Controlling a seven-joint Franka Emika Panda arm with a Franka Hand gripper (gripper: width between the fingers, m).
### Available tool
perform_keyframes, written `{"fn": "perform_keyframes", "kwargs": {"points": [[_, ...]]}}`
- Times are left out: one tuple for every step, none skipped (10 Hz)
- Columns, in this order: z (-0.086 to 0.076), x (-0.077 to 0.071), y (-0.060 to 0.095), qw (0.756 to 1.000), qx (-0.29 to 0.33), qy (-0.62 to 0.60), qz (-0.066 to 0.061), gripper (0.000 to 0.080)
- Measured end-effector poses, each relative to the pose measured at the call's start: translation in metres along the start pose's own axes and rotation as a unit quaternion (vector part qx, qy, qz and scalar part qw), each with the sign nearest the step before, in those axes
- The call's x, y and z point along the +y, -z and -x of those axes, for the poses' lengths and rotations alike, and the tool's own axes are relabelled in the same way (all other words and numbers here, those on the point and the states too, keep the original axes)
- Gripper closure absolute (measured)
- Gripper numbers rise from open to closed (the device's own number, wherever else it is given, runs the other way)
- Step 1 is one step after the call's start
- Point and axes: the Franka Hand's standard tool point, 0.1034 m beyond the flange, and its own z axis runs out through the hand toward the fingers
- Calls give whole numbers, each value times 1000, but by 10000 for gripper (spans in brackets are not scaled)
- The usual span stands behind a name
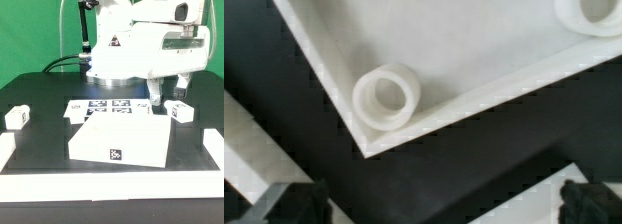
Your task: Assemble one leg
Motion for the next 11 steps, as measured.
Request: {"fn": "perform_keyframes", "kwargs": {"points": [[9,-4,1,1000,5,22,1,150],[22,-11,-3,998,13,62,1,150],[37,-16,-11,994,13,112,-4,150],[44,-16,-16,988,10,155,-8,150],[48,-17,-18,985,7,170,-12,150],[50,-17,-19,985,6,171,-13,150],[49,-17,-19,985,6,172,-13,150],[49,-17,-19,985,6,172,-13,150],[49,-17,-19,985,6,172,-13,150],[49,-18,-20,984,9,179,-11,150],[55,-26,-25,978,22,207,-8,150]]}}
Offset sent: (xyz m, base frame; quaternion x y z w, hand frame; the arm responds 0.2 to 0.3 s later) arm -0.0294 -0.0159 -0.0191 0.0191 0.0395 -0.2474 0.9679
